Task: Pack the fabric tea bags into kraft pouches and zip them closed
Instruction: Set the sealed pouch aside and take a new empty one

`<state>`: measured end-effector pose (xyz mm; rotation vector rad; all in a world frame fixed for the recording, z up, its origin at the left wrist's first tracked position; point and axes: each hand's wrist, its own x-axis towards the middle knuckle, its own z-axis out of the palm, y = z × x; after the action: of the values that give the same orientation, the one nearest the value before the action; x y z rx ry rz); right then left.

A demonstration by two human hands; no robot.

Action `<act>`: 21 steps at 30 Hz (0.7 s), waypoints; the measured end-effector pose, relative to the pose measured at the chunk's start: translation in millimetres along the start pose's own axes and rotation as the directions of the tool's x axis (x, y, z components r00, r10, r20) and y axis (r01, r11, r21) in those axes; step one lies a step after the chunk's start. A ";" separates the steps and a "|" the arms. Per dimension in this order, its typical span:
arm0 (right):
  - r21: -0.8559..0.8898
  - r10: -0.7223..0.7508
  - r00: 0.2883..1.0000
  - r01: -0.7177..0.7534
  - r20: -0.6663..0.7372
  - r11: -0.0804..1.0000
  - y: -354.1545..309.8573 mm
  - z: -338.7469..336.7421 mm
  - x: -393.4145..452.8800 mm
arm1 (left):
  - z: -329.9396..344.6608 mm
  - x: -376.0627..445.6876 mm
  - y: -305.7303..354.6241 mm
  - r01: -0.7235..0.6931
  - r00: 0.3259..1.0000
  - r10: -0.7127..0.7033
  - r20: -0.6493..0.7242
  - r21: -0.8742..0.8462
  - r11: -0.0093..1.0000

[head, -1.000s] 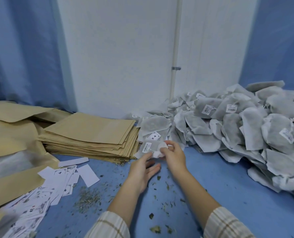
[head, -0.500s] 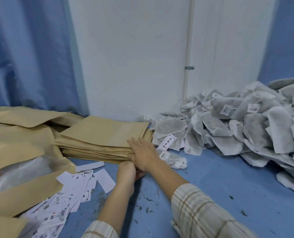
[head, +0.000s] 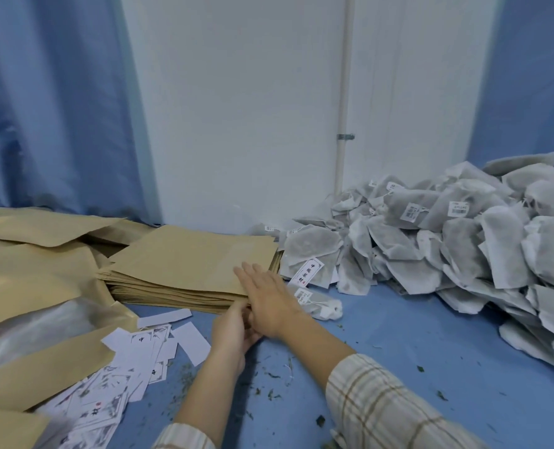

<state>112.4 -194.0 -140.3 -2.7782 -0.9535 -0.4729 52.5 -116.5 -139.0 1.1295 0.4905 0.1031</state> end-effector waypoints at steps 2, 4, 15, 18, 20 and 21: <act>-0.162 0.031 0.996 -0.018 0.079 0.987 -7.5 1.3 7.1 | -7.5 -1.6 1.4 0.016 1.000 -0.016 -0.019 -0.014 1.000; -0.304 0.018 0.999 -0.006 0.037 0.953 -12.9 -0.7 7.3 | -16.5 -1.9 0.5 0.021 0.998 -0.024 -0.052 -0.062 0.998; -0.267 -0.455 0.693 0.369 -0.559 0.890 5.1 -12.2 -83.7 | -12.3 -21.1 4.8 -0.189 0.981 0.170 -0.089 -0.296 0.936; -0.237 -0.391 0.800 0.314 -0.455 0.919 -1.4 -25.8 -97.2 | -5.1 -41.1 5.0 -0.370 0.925 0.353 -0.141 -0.117 0.922; -0.156 -0.291 0.884 0.250 -0.366 0.956 -10.8 -41.5 -104.7 | -4.4 -53.6 8.5 -0.482 0.860 0.489 -0.145 0.082 0.872; -0.054 -0.212 0.927 0.206 -0.310 0.977 -15.9 -49.8 -108.0 | -5.8 -60.1 10.6 -0.537 0.814 0.565 -0.132 0.199 0.820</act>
<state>9.9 -255.6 -130.5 -2.5187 -1.1714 -0.9296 -1.7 -126.5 -112.1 1.3987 0.3211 0.7003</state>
